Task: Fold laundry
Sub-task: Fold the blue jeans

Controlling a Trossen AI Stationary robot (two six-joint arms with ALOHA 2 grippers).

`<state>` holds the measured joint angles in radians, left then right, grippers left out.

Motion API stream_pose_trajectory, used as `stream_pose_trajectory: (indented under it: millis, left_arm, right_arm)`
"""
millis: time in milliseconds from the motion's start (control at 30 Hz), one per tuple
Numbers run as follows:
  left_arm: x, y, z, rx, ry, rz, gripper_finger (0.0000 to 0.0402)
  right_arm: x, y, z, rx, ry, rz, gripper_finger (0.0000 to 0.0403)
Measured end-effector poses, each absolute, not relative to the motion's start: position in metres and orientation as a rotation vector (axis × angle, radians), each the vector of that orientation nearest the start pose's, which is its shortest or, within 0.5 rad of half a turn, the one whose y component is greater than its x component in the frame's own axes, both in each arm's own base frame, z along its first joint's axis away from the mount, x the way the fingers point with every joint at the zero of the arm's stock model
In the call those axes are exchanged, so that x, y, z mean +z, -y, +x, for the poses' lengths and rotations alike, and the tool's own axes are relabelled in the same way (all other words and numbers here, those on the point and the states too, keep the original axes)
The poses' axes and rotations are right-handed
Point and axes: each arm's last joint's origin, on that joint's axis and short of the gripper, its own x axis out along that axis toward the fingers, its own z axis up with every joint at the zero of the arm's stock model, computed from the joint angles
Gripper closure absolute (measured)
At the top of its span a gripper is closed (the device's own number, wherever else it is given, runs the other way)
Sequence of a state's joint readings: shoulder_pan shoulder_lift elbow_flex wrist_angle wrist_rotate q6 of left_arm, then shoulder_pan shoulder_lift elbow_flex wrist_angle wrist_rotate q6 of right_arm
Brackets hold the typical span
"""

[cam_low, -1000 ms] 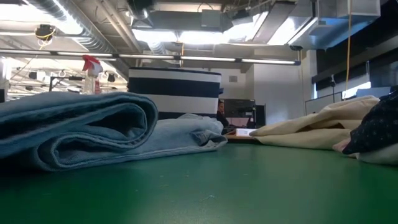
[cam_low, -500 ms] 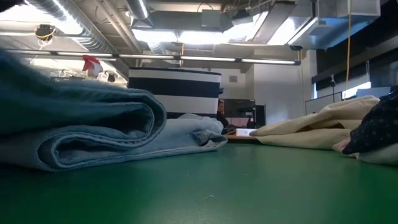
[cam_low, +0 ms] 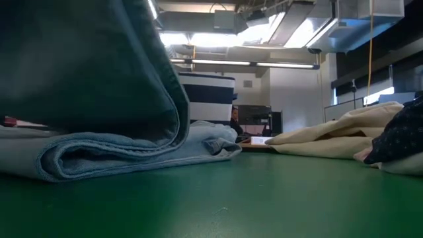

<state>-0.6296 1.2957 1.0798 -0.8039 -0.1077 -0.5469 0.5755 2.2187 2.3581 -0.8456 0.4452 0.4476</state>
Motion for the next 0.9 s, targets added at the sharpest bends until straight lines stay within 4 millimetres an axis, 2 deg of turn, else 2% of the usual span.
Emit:
stream_pose_trajectory:
  millis: [200, 400, 567, 700, 900]
  left_arm:
    - [0.296, 0.125, 0.203, -0.187, -0.998, -0.166, 0.0380]
    - [0.304, 0.115, 0.200, -0.176, -0.966, -0.186, 0.0380]
    - [0.305, 0.113, 0.200, -0.191, -0.974, -0.196, 0.0379]
    - [0.305, 0.113, 0.200, -0.193, -0.973, -0.193, 0.0379]
    - [0.305, 0.113, 0.200, -0.194, -0.970, -0.183, 0.0379]
  right_arm:
    - [0.336, -0.246, 0.401, -0.093, -0.771, 0.049, 0.0197]
    - [0.295, -0.247, 0.404, -0.166, -0.881, 0.038, 0.0197]
    - [0.275, -0.242, 0.408, -0.261, -0.855, -0.006, 0.0197]
    - [0.273, -0.235, 0.413, -0.329, -0.812, -0.012, 0.0197]
    - [0.280, -0.239, 0.429, -0.202, -0.714, -0.050, 0.0197]
